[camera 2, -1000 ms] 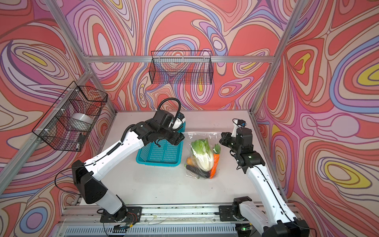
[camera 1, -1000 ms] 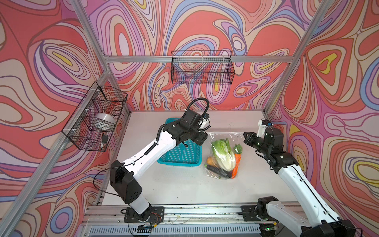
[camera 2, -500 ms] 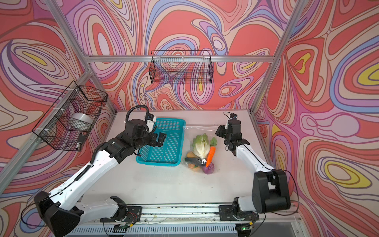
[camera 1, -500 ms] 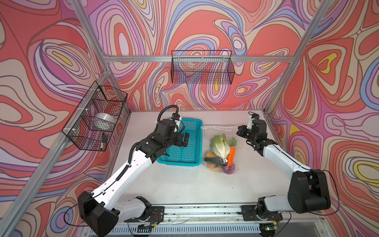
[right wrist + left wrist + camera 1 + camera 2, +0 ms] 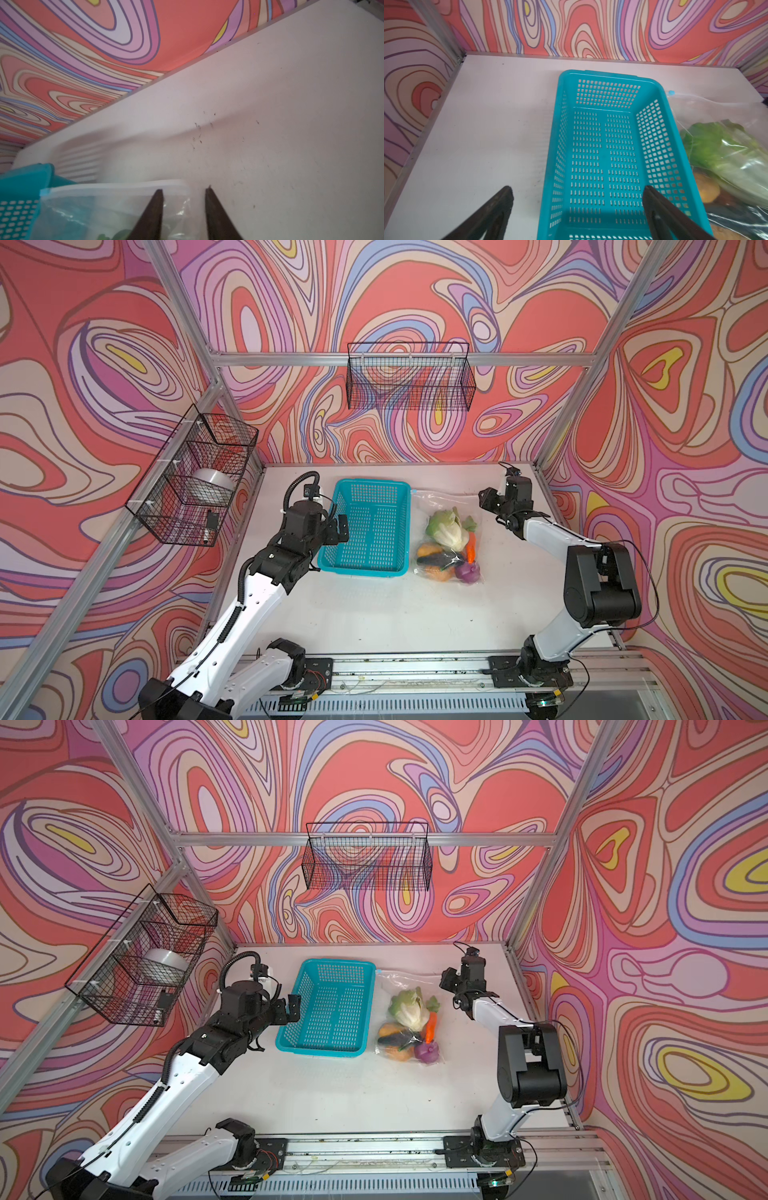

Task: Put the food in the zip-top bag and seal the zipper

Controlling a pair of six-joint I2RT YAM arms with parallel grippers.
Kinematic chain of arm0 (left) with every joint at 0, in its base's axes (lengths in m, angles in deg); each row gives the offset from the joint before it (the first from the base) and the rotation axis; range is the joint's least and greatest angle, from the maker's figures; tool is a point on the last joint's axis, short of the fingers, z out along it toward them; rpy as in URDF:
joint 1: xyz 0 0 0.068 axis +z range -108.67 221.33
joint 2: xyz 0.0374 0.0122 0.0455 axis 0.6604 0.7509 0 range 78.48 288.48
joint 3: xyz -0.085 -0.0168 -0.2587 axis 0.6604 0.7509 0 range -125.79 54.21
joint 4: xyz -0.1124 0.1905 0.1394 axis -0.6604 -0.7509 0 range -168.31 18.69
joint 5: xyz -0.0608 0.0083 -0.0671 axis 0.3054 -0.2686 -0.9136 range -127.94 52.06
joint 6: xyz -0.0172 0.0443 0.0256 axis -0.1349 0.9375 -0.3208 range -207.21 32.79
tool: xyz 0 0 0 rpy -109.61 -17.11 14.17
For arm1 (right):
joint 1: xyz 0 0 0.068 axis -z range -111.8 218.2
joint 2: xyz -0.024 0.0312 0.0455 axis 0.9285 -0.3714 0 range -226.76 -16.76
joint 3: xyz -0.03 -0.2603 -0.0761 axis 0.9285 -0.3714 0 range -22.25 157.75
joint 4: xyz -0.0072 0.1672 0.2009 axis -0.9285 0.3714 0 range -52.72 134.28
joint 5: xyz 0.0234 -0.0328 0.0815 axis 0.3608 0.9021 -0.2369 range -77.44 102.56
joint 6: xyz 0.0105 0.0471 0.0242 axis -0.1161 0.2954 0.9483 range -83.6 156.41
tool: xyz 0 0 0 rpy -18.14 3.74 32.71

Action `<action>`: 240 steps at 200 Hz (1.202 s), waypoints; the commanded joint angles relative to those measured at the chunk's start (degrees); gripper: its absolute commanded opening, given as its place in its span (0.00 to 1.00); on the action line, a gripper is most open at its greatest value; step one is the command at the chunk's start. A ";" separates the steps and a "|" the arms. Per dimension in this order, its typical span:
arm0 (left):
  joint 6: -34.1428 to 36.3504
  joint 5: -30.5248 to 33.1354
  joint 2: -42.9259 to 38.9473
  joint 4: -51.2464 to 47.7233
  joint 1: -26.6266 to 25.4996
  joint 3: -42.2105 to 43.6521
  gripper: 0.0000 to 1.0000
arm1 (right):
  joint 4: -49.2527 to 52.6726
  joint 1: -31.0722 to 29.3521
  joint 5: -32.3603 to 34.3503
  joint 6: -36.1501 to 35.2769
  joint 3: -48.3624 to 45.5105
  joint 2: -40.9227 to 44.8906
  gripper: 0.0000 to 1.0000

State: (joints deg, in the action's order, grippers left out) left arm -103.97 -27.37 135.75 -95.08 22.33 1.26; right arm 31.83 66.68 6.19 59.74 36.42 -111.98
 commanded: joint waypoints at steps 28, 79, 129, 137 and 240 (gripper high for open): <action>-2.19 4.34 -0.55 6.96 8.70 5.24 1.00 | 3.11 1.91 1.84 -4.17 0.53 9.87 0.98; -2.47 9.28 3.57 17.78 16.27 12.65 1.00 | 3.40 5.12 10.31 -7.90 -11.84 21.18 0.98; -2.07 12.01 9.59 28.63 19.01 18.73 1.00 | -7.80 5.82 12.92 -7.94 -25.92 22.10 0.98; -1.61 12.67 10.22 31.00 19.03 19.85 1.00 | -11.44 5.83 12.80 -7.69 -28.16 21.70 0.98; 11.79 -0.20 21.11 66.41 19.02 32.24 0.97 | -37.48 5.56 6.12 -16.82 -31.09 6.50 0.98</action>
State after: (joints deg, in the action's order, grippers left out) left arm -97.91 -21.36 155.82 -43.02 41.02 31.64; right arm 1.23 72.28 13.14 47.19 4.40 -104.60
